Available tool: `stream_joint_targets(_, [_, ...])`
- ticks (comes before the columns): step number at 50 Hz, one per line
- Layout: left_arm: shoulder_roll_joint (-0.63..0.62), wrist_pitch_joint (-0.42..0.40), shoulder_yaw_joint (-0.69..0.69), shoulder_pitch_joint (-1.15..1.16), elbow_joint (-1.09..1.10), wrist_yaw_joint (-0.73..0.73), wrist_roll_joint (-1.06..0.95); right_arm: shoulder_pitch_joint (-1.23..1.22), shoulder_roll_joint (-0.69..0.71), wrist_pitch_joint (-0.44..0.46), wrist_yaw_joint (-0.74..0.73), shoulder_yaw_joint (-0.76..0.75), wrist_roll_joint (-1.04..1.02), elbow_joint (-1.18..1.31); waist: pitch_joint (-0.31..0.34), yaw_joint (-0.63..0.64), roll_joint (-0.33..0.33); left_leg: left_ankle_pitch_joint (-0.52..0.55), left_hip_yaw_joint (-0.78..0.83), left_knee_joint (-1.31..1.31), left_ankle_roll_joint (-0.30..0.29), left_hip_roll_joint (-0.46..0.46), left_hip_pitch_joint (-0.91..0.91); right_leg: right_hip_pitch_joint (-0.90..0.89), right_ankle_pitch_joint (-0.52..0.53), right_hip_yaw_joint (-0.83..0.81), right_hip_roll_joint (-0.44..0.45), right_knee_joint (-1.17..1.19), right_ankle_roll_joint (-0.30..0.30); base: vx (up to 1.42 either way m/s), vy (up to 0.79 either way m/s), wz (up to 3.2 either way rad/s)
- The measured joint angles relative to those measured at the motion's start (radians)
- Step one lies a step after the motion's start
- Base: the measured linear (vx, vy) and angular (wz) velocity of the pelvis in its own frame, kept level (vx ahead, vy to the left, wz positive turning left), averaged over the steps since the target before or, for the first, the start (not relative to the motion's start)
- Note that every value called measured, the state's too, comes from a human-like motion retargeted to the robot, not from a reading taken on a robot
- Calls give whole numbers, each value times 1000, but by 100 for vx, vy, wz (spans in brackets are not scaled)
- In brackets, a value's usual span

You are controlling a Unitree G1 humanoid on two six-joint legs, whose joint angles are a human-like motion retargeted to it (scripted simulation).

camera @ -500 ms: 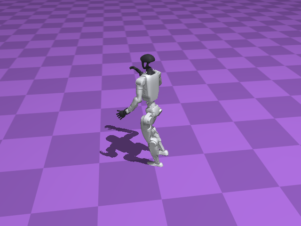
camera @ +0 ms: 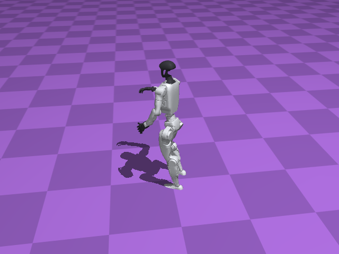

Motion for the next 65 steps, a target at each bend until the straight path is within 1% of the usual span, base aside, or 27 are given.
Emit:
stream_joint_targets(2, [4, -17, 13, 9, -74, 56, 6, -185, -85, -34, -142, -31, -48, -229, -8, 13, 8, 14, -5, 4, -1, -3, -15, -17, -7, -8, -7, 7, -8, 9, -11, -2])
stream_joint_targets(4, [2, -25, 32, 17, -132, 108, 4, -372, -151, -39, -294, -79, -125, -443, -16, 29, 12, 15, -13, 28, 5, -9, -36, -39, -19, -13, -19, 30, -15, 6, -9, 9])
stream_joint_targets(7, [-10, -17, 62, 25, -167, 172, -1, -627, -208, 0, -502, -150, -280, -677, -21, 50, 7, -13, -26, 94, 20, -19, -72, -73, -47, -15, -41, 88, -18, 2, -5, 21])
stream_joint_targets(9, [-18, -1, 79, 25, -151, 195, 3, -758, -220, 46, -601, -180, -381, -768, -22, 59, 0, -46, -33, 151, 29, -27, -94, -92, -66, -14, -57, 132, -15, -2, -1, 27])
stream_joint_targets(11, [-25, 21, 94, 26, -106, 202, 18, -851, -221, 96, -663, -200, -465, -818, -21, 62, -8, -84, -38, 207, 36, -35, -112, -106, -84, -15, -74, 174, -8, -4, 1, 28])
stream_joint_targets(14, [-34, 53, 112, 31, -8, 187, 60, -923, -210, 158, -708, -227, -551, -846, -17, 60, -17, -134, -44, 279, 44, -44, -134, -117, -102, -20, -96, 225, 1, -6, 3, 25])
stream_joint_targets(17, [-40, 80, 126, 36, 100, 157, 114, -933, -195, 199, -727, -262, -595, -858, -11, 51, -26, -170, -48, 332, 52, -51, -148, -123, -111, -26, -114, 263, 9, -7, 4, 22])
stream_joint_targets(19, [-43, 94, 136, 37, 165, 134, 151, -902, -187, 211, -728, -287, -603, -863, -2, 41, -32, -187, -52, 357, 57, -54, -156, -126, -114, -30, -122, 280, 12, -6, 4, 19])
stream_joint_targets(21, [-46, 102, 148, 37, 220, 109, 182, -834, -176, 208, -710, -305, -592, -860, 10, 30, -37, -200, -56, 378, 63, -56, -164, -128, -115, -33, -129, 293, 12, -6, 3, 13])
stream_joint_targets(22, [-43, 104, 152, 34, 247, 93, 196, -774, -169, 198, -689, -323, -574, -858, 16, 26, -36, -202, -59, 374, 64, -49, -158, -119, -111, -40, -122, 285, 10, 0, 0, 0])
stream_joint_targets(23, [-30, 101, 156, 27, 280, 69, 211, -679, -159, 176, -652, -364, -543, -862, 21, 29, -29, -198, -67, 342, 62, -27, -134, -92, -100, -59, -97, 250, 4, 0, 0, 0])
stream_joint_targets(25, [-35, 105, 151, 30, 300, 45, 222, -540, -135, 151, -578, -338, -481, -823, 45, 19, -40, -204, -65, 361, 67, -35, -140, -96, -101, -52, -107, 262, 2, -8, 3, -3])
stream_joint_targets(27, [-26, 111, 124, 33, 310, 0, 232, -371, -105, 110, -430, -279, -355, -719, 48, 12, -48, -215, -69, 355, 67, -33, -135, -87, -104, -59, -103, 250, 0, -4, 2, 4])
stream_joint_targets(28, [-15, 112, 98, 40, 310, -26, 234, -283, -88, 87, -328, -239, -275, -636, 43, 20, -49, -207, -71, 316, 63, -23, -114, -71, -98, -67, -89, 223, -3, -5, 5, -6])
stream_joint_targets(30, [-7, 113, 55, 33, 305, -60, 241, -145, -48, 88, -131, -113, -160, -436, 52, 22, -67, -212, -68, 298, 60, -28, -105, -69, -100, -62, -92, 219, -2, -8, 6, 1])
stream_joint_targets(32, [2, 116, 19, 30, 293, -83, 228, -105, 38, 88, 73, 52, -78, -107, 47, 29, -63, -183, -71, 194, 58, -20, -57, -57, -86, -60, -70, 192, -7, -7, 7, 2])
stream_joint_targets(33, [3, 116, 5, 20, 288, -86, 222, -68, 77, 109, 147, 107, -69, 13, 53, 30, -68, -182, -71, 181, 58, -25, -51, -63, -84, -51, -72, 202, -6, -9, 7, 10])
stream_joint_targets(35, [6, 112, -7, 0, 271, -84, 202, -4, 152, 141, 252, 186, -67, 210, 64, 25, -71, -174, -69, 160, 57, -36, -45, -79, -75, -31, -77, 226, -5, -10, 6, 11])
stream_joint_targets(37, [19, 105, 7, -25, 244, -66, 167, 30, 223, 148, 305, 226, -68, 348, 68, 11, -63, -155, -66, 123, 53, -42, -33, -99, -59, -14, -75, 248, -2, -8, 5, 0])
stream_joint_targets(40, [53, 86, 71, -65, 185, -9, 96, 50, 288, 131, 315, 236, -58, 426, 73, -25, -46, -110, -59, 42, 44, -46, -11, -143, -18, 2, -66, 289, 8, -4, 2, -7])
stream_joint_targets(42, [79, 69, 134, -91, 137, 45, 52, 53, 304, 113, 284, 216, -43, 408, 77, -53, -35, -86, -55, 2, 38, -46, -6, -181, 5, 19, -52, 314, 21, -2, 1, -9])
stream_joint_targets(45, [115, 46, 230, -124, 62, 126, 5, 55, 312, 90, 220, 167, -20, 344, 79, -95, -20, -76, -54, -1, 34, -43, -26, -230, -32, 75, -11, 339, 50, 0, 0, 0])
stream_joint_targets(48, [132, 28, 305, -149, -1, 185, -15, 60, 322, 79, 160, 117, 3, 283, 77, -121, -11, -72, -50, 0, 39, -43, -37, -252, -54, 101, -7, 371, 50, -1, 0, -25])
stream_joint_targets(51, [128, 22, 343, -163, -41, 211, -15, 67, 345, 79, 129, 85, 20, 256, 74, -136, -10, -71, -43, 0, 47, -43, -38, -252, -57, 122, -16, 381, 43, -2, 0, -27])
stream_joint_targets(54, [109, 27, 344, -169, -53, 202, -1, 72, 379, 85, 132, 79, 31, 263, 71, -143, -12, -75, -31, 0, 54, -42, -32, -241, -53, 144, -26, 360, 37, -3, 0, -29])
stream_joint_targets(57, [80, 40, 319, -169, -40, 161, 23, 80, 423, 95, 158, 94, 39, 294, 69, -144, -15, -83, -16, 0, 60, -37, -24, -224, -44, 163, -37, 312, 29, -3, 0, -31])
stream_joint_targets(65, [-2, 83, 190, -137, 85, -4, 142, 135, 521, 120, 249, 158, 32, 445, 57, -120, -29, -105, 18, 2, 65, -13, -4, -164, -27, 161, -46, 166, 13, -2, -5, -26])
